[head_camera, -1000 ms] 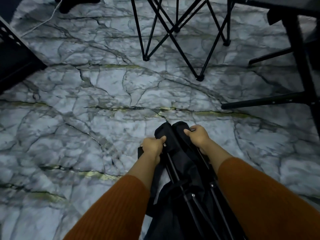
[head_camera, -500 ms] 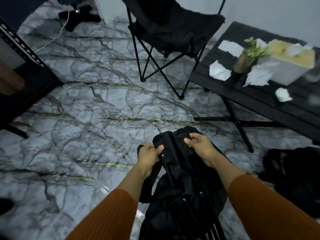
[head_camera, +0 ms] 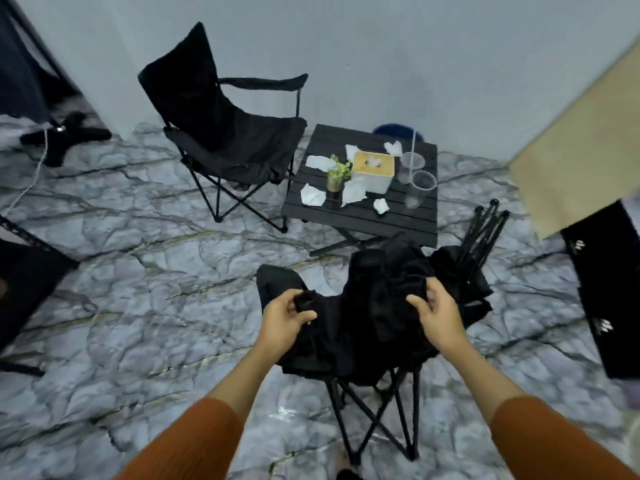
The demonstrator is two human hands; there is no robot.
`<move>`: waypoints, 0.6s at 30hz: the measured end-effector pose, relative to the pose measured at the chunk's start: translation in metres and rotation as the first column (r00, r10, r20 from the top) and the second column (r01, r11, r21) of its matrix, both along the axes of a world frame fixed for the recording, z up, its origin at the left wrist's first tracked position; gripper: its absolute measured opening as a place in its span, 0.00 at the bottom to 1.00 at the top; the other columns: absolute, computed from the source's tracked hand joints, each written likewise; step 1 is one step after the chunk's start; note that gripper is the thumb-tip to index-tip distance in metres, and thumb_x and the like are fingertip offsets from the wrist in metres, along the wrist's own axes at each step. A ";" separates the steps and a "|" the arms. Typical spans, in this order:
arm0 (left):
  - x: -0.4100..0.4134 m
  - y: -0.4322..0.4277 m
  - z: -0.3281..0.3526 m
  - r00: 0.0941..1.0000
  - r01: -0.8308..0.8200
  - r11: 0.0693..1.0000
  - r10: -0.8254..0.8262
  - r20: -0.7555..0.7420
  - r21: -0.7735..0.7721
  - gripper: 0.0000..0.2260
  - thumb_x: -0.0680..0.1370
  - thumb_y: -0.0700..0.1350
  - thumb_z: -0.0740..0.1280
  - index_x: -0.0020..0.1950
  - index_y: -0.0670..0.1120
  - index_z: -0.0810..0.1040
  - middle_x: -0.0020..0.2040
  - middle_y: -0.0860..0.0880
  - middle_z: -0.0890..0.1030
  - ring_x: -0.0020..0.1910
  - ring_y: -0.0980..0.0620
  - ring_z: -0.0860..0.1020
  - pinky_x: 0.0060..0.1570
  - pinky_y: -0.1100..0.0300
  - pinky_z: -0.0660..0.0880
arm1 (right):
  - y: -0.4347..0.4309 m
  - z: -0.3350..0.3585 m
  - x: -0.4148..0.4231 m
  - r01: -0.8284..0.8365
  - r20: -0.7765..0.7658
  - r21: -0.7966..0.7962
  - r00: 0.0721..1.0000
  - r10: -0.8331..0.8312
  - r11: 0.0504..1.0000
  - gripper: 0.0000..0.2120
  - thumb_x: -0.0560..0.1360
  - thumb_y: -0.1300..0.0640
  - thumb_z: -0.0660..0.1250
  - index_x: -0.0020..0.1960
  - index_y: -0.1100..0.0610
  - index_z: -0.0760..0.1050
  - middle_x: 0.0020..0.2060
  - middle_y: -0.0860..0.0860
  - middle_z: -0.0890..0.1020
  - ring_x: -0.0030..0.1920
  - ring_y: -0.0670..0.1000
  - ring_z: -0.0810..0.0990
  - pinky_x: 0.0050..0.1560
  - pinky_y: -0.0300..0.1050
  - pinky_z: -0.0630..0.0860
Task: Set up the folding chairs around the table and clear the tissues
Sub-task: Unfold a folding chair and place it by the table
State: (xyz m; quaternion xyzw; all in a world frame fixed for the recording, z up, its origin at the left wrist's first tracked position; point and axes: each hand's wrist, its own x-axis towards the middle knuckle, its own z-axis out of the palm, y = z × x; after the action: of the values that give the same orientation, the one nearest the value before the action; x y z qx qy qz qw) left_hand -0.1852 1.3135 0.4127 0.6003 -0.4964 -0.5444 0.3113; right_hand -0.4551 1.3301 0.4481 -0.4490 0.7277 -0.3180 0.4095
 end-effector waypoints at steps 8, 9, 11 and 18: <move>0.099 0.003 0.077 0.935 0.079 0.975 0.000 0.354 -0.209 0.09 0.73 0.35 0.73 0.51 0.43 0.79 0.46 0.43 0.83 0.47 0.47 0.82 0.50 0.51 0.79 | 0.065 0.062 -0.061 0.244 -0.027 -0.101 0.969 -0.247 0.965 0.26 0.80 0.57 0.62 0.74 0.61 0.59 0.68 0.53 0.70 0.69 0.54 0.69 0.72 0.57 0.65; 0.102 0.009 0.079 0.919 0.109 0.971 -0.018 0.395 -0.211 0.08 0.73 0.35 0.73 0.48 0.45 0.78 0.44 0.44 0.83 0.46 0.47 0.82 0.49 0.52 0.79 | 0.078 0.058 -0.058 0.230 -0.033 -0.096 0.972 -0.234 0.968 0.25 0.80 0.58 0.62 0.74 0.60 0.59 0.67 0.53 0.70 0.68 0.53 0.69 0.71 0.57 0.66; 0.104 0.023 0.071 0.900 0.118 0.973 -0.021 0.436 -0.197 0.10 0.73 0.33 0.72 0.44 0.47 0.75 0.41 0.45 0.82 0.44 0.46 0.82 0.46 0.53 0.78 | 0.104 0.040 -0.053 0.227 -0.064 -0.095 0.970 -0.233 0.969 0.22 0.79 0.58 0.64 0.71 0.57 0.64 0.66 0.56 0.73 0.67 0.57 0.71 0.68 0.60 0.69; 0.111 0.076 0.030 0.773 0.121 0.988 -0.035 0.633 -0.094 0.14 0.73 0.27 0.63 0.39 0.47 0.74 0.39 0.48 0.80 0.36 0.54 0.77 0.36 0.64 0.71 | 0.181 -0.019 -0.021 0.020 -0.196 0.022 0.980 -0.015 1.000 0.13 0.77 0.71 0.61 0.43 0.53 0.72 0.42 0.54 0.78 0.44 0.56 0.77 0.38 0.42 0.70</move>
State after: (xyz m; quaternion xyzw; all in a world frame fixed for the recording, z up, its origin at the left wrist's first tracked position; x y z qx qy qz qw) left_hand -0.0745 1.3893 0.4423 0.7050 -0.6305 -0.2916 0.1428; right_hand -0.4759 1.5108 0.4296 -0.4669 0.7721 -0.2672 0.3384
